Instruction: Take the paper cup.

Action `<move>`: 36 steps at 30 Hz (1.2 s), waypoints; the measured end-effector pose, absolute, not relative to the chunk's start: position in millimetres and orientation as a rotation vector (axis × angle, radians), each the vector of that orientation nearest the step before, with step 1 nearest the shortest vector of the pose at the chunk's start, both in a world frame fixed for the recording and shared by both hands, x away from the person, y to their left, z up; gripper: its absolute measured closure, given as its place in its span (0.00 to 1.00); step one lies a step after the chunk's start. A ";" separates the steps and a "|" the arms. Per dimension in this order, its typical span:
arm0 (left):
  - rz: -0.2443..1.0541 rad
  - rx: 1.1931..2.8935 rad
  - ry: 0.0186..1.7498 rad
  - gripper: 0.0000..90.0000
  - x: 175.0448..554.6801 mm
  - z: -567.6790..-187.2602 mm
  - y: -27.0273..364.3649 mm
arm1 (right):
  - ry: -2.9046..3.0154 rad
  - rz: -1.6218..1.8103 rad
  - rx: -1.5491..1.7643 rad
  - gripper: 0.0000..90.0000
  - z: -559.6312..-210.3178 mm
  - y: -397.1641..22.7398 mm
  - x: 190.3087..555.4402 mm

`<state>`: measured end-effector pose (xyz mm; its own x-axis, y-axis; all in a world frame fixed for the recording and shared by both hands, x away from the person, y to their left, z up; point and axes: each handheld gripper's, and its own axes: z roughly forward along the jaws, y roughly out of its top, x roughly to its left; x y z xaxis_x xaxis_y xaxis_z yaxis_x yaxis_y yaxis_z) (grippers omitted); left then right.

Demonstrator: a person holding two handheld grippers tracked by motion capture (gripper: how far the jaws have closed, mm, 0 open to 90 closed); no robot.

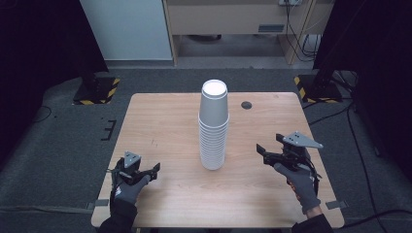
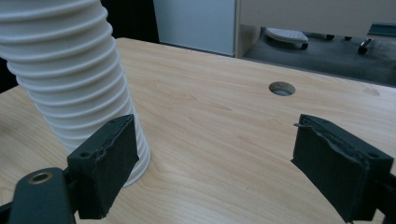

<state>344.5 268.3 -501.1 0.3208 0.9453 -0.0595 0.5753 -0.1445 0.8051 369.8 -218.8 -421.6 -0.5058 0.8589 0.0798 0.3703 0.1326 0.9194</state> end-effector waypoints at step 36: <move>0.624 1.827 1.354 0.18 344.2 -502.6 269.4 | 1.830 1.566 1.005 0.15 -319.2 -182.5 373.1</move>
<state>344.2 269.4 -502.6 0.3169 0.9469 -0.0552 0.5733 -0.1449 0.8064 373.1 -182.5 -319.2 -0.5860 0.8068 0.0751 0.1989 0.0534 0.9786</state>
